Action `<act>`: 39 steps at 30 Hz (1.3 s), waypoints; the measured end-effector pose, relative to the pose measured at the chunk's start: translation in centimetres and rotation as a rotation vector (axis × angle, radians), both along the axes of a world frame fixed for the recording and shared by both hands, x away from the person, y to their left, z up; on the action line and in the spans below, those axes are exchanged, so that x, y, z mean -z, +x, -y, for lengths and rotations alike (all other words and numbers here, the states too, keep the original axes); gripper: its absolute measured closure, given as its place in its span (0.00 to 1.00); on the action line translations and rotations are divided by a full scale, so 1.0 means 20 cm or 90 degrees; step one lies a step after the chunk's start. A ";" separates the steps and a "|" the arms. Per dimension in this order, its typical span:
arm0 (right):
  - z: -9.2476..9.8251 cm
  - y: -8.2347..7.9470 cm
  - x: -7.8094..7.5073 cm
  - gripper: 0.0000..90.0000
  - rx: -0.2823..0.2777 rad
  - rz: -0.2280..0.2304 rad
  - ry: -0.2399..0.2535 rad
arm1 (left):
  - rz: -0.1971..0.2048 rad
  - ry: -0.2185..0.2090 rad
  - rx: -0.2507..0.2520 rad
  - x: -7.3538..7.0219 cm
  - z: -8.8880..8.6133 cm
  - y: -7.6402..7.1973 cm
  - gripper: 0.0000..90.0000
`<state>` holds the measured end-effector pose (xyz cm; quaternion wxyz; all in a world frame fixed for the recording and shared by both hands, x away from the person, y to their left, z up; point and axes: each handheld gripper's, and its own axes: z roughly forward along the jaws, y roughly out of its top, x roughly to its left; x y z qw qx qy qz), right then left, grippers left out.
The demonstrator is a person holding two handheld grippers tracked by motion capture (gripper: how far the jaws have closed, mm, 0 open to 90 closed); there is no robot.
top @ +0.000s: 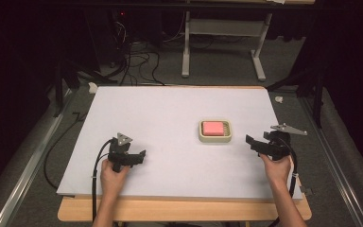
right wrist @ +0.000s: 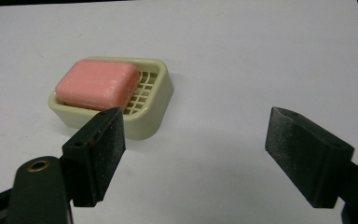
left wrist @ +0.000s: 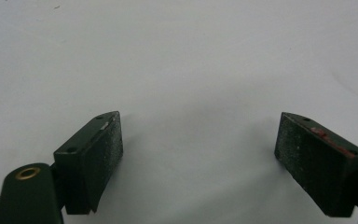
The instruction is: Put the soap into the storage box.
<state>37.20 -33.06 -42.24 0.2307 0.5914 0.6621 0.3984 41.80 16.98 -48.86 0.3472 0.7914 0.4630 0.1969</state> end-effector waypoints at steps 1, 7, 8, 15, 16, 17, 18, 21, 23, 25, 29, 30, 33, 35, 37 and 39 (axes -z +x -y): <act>0.00 0.00 0.00 0.23 0.000 0.000 0.001 | 0.000 0.000 0.000 0.00 0.00 0.00 0.17; 0.01 -0.02 0.03 0.23 0.000 -0.003 0.000 | 0.000 0.000 0.000 0.00 0.00 0.00 0.17; 0.01 -0.02 0.03 0.23 0.000 -0.003 0.000 | 0.000 0.000 0.000 0.00 0.00 0.00 0.17; 0.01 -0.04 0.05 0.23 0.002 -0.006 0.001 | 0.000 0.000 0.000 0.00 0.00 0.00 0.17; 0.01 -0.04 0.06 0.23 0.002 -0.006 0.001 | 0.000 0.000 0.000 0.00 0.00 0.00 0.17; 0.01 -0.05 0.07 0.23 0.001 -0.010 0.001 | 0.000 0.000 0.000 0.00 0.00 0.00 0.17; 0.01 -0.05 0.07 0.23 0.001 -0.010 0.001 | -0.001 0.000 0.001 0.00 0.00 0.00 0.17; 0.02 -0.06 0.08 0.23 0.001 -0.014 0.006 | 0.000 0.000 0.000 0.00 0.00 0.00 0.17; 0.02 -0.07 0.09 0.23 0.001 -0.011 0.011 | -0.001 0.000 0.001 0.00 0.00 0.00 0.17; 0.02 -0.08 0.09 0.23 0.002 -0.012 0.015 | 0.000 0.000 0.000 0.00 0.00 0.00 0.18; 0.02 -0.09 0.11 0.23 0.000 -0.014 0.014 | 0.000 0.000 0.000 0.00 0.00 0.00 0.17; 0.02 -0.09 0.11 0.23 -0.001 -0.014 0.011 | 0.000 0.000 0.000 0.00 0.00 0.00 0.17; 0.02 -0.10 0.12 0.23 0.002 -0.021 0.012 | -0.001 0.000 0.001 0.00 0.00 0.00 0.17; 0.02 -0.10 0.14 0.23 -0.001 -0.022 0.010 | -0.001 0.000 0.001 0.00 0.00 0.00 0.17; 0.02 -0.10 0.15 0.24 -0.001 -0.026 0.010 | -0.001 0.000 0.001 0.00 0.00 0.00 0.17; 0.01 -0.11 0.16 0.24 -0.001 -0.029 0.005 | -0.001 0.000 0.001 0.00 0.00 0.00 0.17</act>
